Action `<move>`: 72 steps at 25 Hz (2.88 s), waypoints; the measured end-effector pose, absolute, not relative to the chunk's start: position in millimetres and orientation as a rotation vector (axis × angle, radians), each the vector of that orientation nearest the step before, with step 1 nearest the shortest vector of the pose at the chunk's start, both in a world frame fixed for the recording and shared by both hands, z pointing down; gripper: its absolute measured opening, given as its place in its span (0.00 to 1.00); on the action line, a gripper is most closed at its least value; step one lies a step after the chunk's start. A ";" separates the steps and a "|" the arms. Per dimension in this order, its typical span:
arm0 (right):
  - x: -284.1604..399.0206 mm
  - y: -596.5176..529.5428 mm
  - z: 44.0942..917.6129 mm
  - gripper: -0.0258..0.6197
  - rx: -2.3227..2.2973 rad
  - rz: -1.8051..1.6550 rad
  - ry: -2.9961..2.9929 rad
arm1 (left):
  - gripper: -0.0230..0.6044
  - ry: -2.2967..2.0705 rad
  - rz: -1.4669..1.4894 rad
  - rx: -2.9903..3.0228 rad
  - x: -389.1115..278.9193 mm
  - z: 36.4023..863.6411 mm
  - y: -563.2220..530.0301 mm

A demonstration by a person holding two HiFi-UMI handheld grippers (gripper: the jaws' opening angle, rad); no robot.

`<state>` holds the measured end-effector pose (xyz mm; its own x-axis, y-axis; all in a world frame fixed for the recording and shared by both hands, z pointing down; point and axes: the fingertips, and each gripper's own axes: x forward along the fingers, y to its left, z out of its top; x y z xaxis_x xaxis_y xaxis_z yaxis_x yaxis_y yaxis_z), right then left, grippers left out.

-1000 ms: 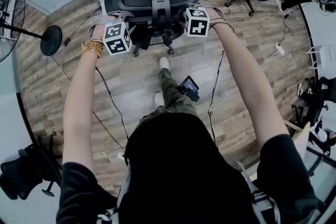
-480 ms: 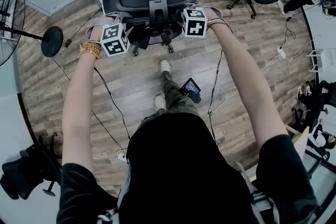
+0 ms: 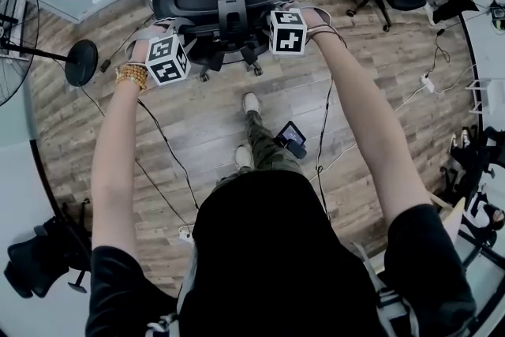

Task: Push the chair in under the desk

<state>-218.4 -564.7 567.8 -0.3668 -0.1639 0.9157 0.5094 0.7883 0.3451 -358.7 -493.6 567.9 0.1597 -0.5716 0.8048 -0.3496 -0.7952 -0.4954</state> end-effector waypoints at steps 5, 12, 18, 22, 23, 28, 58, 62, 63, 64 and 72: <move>-235.4 -579.7 565.9 0.17 -0.272 -0.746 -1.836 | 0.23 0.915 -1.714 -2.246 -372.0 570.4 -509.0; -253.8 -599.3 565.8 0.17 -0.287 -0.754 -1.836 | 0.23 0.936 -1.714 -2.232 -389.9 570.4 -526.8; -263.2 -609.3 566.2 0.17 -0.293 -0.754 -1.836 | 0.23 0.940 -1.712 -2.230 -399.6 570.6 -536.5; -275.4 -619.4 564.6 0.17 -0.298 -0.752 -1.833 | 0.23 0.945 -1.720 -2.231 -412.1 568.6 -545.7; -277.9 -621.3 564.9 0.17 -0.300 -0.754 -1.834 | 0.23 0.948 -1.721 -2.228 -414.3 568.8 -547.1; -289.1 -634.4 564.7 0.17 -0.309 -0.776 -1.838 | 0.23 0.958 -1.720 -2.216 -425.2 568.3 -558.9; -356.8 -706.7 561.1 0.17 -0.372 -0.803 -1.825 | 0.23 1.042 -1.745 -2.204 -490.0 564.2 -623.5; -360.1 -710.8 562.8 0.17 -0.372 -0.817 -1.826 | 0.23 1.051 -1.747 -2.192 -492.6 566.4 -626.7; -360.4 -711.3 563.9 0.17 -0.373 -0.818 -1.827 | 0.23 1.052 -1.749 -2.190 -492.8 567.5 -627.2; -361.0 -711.9 564.8 0.17 -0.375 -0.819 -1.828 | 0.23 1.053 -1.750 -2.186 -493.3 568.2 -627.9; -370.5 -720.7 563.8 0.17 -0.376 -0.822 -1.831 | 0.23 1.058 -1.750 -2.168 -502.3 567.4 -636.8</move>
<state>-370.5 -720.7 563.8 -0.4042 -0.1188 0.9069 0.5987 0.7152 0.3605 -502.3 -636.8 567.4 0.0644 -0.6078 0.7915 -0.4190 -0.7363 -0.5313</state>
